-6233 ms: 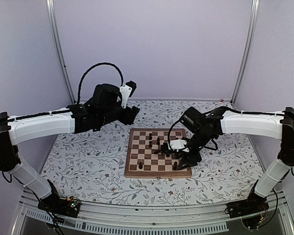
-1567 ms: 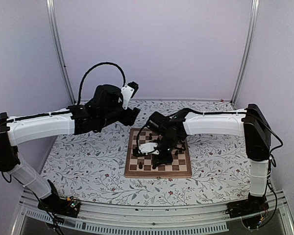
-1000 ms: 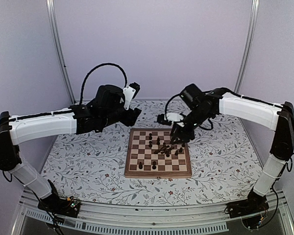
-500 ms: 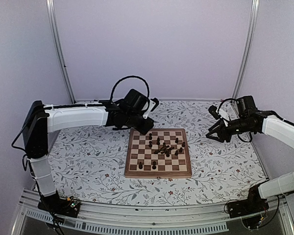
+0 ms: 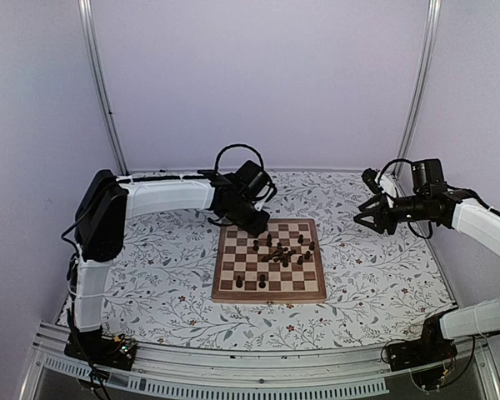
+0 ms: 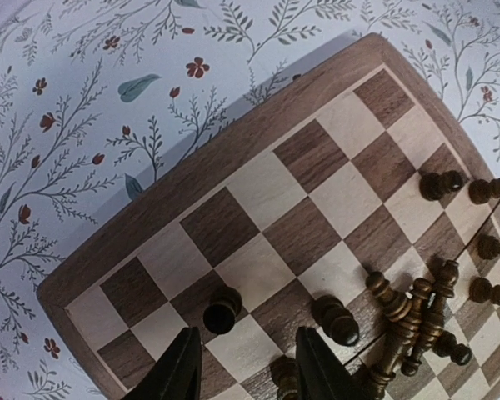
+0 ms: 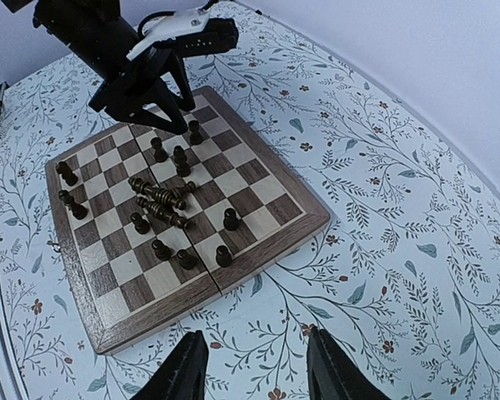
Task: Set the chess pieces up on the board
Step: Pick up the chess piece from the chessboard.
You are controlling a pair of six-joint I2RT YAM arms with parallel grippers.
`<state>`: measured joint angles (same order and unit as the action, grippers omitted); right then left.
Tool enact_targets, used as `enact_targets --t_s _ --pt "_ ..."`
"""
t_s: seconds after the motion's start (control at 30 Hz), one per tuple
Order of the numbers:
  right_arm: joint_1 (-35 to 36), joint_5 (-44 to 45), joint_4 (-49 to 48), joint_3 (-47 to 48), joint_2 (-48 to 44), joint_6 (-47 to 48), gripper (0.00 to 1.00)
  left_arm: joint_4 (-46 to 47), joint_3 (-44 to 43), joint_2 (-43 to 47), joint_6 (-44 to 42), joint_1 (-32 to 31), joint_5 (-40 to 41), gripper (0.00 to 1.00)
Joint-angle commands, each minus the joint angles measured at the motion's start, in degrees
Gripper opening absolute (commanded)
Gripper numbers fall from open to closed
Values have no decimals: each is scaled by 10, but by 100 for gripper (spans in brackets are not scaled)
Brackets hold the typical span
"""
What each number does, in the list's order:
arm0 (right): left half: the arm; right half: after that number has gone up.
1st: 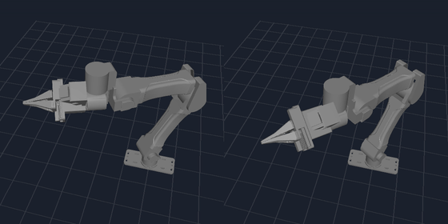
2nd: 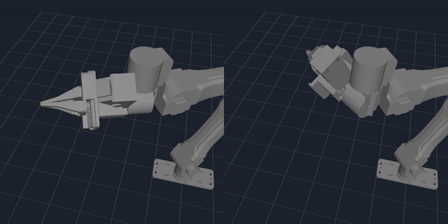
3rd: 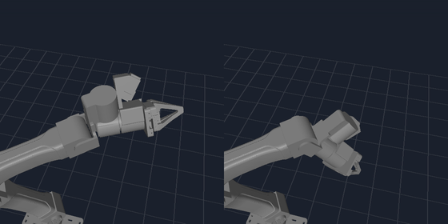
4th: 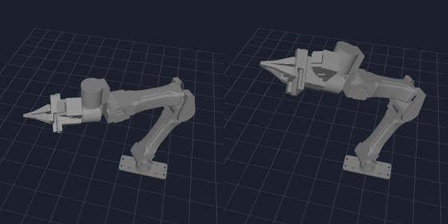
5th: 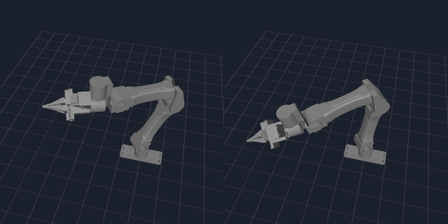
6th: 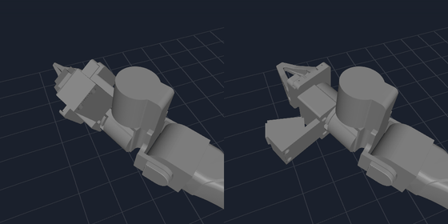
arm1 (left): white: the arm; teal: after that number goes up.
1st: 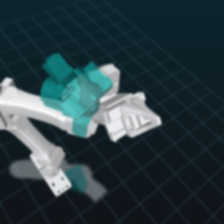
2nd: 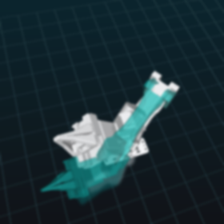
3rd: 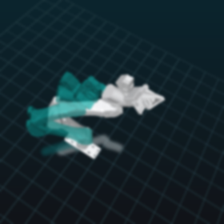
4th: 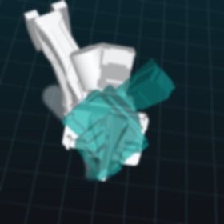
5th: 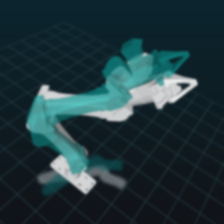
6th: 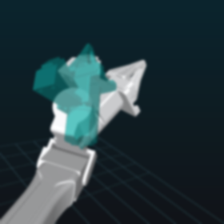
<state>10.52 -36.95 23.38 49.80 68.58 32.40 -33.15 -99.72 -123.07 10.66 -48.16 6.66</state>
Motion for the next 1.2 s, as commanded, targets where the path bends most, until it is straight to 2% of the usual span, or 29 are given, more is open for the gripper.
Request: enact_targets --t_s 0.0,0.37,0.53,0.9,1.03,1.17 --pt "-1 -7 -11 -9 -5 8 44 -35 -31 -19 14 4 26 40" --pt "-1 -1 -10 -10 -3 13 44 -57 -67 -65 15 7 60 38" --pt "-1 0 -8 -10 1 15 44 -54 -78 -74 11 10 56 34" --pt "-1 2 -8 -11 5 17 44 -45 -73 -71 2 17 50 9" --pt "-1 1 -7 -11 8 17 44 -76 -72 -36 0 16 66 3" --pt "-1 -1 -7 -11 13 17 44 -75 2 71 0 15 74 3"
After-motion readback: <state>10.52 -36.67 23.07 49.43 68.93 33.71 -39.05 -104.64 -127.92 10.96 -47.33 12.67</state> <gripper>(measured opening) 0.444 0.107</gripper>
